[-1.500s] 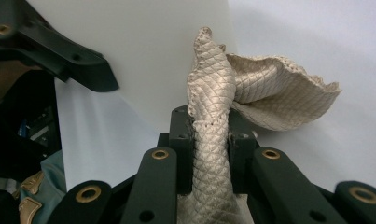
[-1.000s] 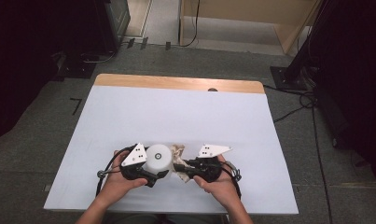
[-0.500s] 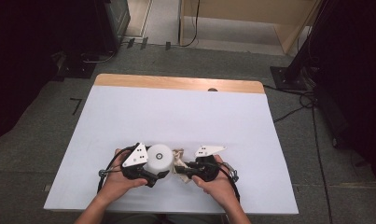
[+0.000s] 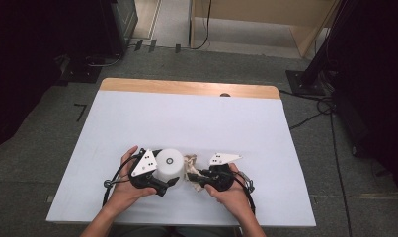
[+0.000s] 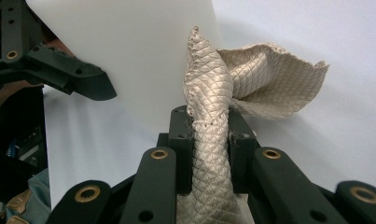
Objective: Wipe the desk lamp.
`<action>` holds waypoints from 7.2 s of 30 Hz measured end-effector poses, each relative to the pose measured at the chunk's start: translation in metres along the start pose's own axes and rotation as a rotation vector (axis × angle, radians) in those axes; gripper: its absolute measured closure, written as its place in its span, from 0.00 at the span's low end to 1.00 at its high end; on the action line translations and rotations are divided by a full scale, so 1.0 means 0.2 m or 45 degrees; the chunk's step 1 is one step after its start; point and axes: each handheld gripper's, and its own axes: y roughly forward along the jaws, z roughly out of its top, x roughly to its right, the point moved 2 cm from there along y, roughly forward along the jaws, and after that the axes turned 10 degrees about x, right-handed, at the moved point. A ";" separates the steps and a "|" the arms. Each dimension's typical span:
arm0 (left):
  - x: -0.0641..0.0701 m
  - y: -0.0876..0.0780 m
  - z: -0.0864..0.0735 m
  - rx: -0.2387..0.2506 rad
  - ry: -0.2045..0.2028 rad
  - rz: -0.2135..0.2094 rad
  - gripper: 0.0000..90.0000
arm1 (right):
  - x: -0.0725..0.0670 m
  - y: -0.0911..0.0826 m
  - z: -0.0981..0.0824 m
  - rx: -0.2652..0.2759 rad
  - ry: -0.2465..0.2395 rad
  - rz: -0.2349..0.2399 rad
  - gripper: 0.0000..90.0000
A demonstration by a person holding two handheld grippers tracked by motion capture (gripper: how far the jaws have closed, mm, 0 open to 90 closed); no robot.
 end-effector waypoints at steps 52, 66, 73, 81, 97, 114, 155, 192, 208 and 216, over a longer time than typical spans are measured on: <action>0.12 -0.04 0.00 0.084 -0.172 0.293 0.04 | -0.05 0.09 -0.03 -0.112 -0.026 0.017 0.85; 0.04 -0.07 0.00 0.074 -0.057 0.042 0.09 | -0.12 -0.01 0.12 0.088 -0.145 0.031 0.86; 0.01 -0.07 -0.01 0.108 -0.098 0.001 0.09 | -0.15 -0.05 0.17 0.165 -0.169 0.062 0.85; 0.07 -0.06 -0.01 0.100 -0.250 0.148 0.00 | -0.09 0.08 0.01 -0.066 -0.141 -0.014 0.85; 0.05 -0.08 0.00 0.119 -0.168 0.142 0.08 | -0.12 0.05 0.05 -0.015 -0.174 0.013 0.85; -0.01 -0.06 0.01 0.116 -0.064 -0.069 0.09 | -0.17 -0.06 0.16 0.173 -0.170 0.064 0.85; -0.04 -0.05 0.00 0.174 -0.100 0.044 0.07 | -0.10 0.05 0.07 0.064 -0.143 -0.001 0.85; -0.03 -0.09 0.00 0.116 -0.016 -0.090 0.09 | -0.13 -0.03 0.15 0.142 -0.170 0.051 0.85; 0.06 -0.06 -0.01 0.084 -0.141 0.142 0.07 | -0.06 0.11 -0.03 -0.142 -0.117 0.021 0.85; 0.01 -0.08 -0.01 0.075 -0.091 0.011 0.09 | -0.09 0.09 0.01 -0.096 -0.148 0.042 0.85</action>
